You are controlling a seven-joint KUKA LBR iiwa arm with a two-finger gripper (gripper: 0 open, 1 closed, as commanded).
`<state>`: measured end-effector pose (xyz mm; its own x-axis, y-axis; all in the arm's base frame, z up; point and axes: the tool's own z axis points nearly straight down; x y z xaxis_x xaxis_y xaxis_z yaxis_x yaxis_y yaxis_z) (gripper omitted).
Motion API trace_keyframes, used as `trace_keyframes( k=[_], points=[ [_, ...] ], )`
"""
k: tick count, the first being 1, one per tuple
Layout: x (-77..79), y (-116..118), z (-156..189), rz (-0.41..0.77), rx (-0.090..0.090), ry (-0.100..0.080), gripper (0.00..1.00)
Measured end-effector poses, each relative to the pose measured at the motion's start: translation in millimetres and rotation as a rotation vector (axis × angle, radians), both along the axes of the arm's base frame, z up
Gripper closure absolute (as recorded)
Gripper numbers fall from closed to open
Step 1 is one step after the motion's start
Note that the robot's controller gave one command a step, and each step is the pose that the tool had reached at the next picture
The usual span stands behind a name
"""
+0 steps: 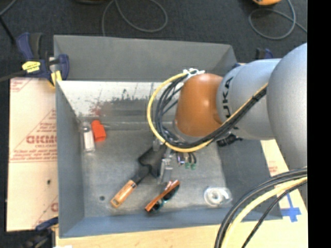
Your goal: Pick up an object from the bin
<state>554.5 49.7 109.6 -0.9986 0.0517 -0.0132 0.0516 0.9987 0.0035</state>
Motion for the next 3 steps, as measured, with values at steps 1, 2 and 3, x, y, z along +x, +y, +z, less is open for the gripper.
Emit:
trace_keyframes(
  k=[1, 2, 3],
  points=[
    [-1.0, -2, -8, -0.052, 0.000, 0.007, 0.00],
    [-31.7, 11, -38, -0.295, 0.004, -0.007, 1.00],
    [-31.7, 11, -38, -0.295, 0.004, -0.007, 1.00]
  ],
)
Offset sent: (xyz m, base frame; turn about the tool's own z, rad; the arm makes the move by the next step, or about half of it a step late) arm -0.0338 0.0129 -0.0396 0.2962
